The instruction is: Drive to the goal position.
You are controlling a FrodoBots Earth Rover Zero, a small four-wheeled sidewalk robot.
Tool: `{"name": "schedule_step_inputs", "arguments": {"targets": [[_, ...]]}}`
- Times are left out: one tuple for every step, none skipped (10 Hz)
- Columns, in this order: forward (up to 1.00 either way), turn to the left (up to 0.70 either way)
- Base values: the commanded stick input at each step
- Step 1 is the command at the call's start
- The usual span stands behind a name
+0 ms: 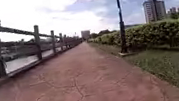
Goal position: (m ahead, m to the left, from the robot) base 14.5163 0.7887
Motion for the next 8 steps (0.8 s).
{"name": "schedule_step_inputs", "arguments": {"targets": [[1.00, 0.00], [1.00, 0.00], [1.00, 0.00], [1.00, 0.00], [1.00, 0.00], [1.00, 0.00], [1.00, 0.00], [1.00, 0.00]]}}
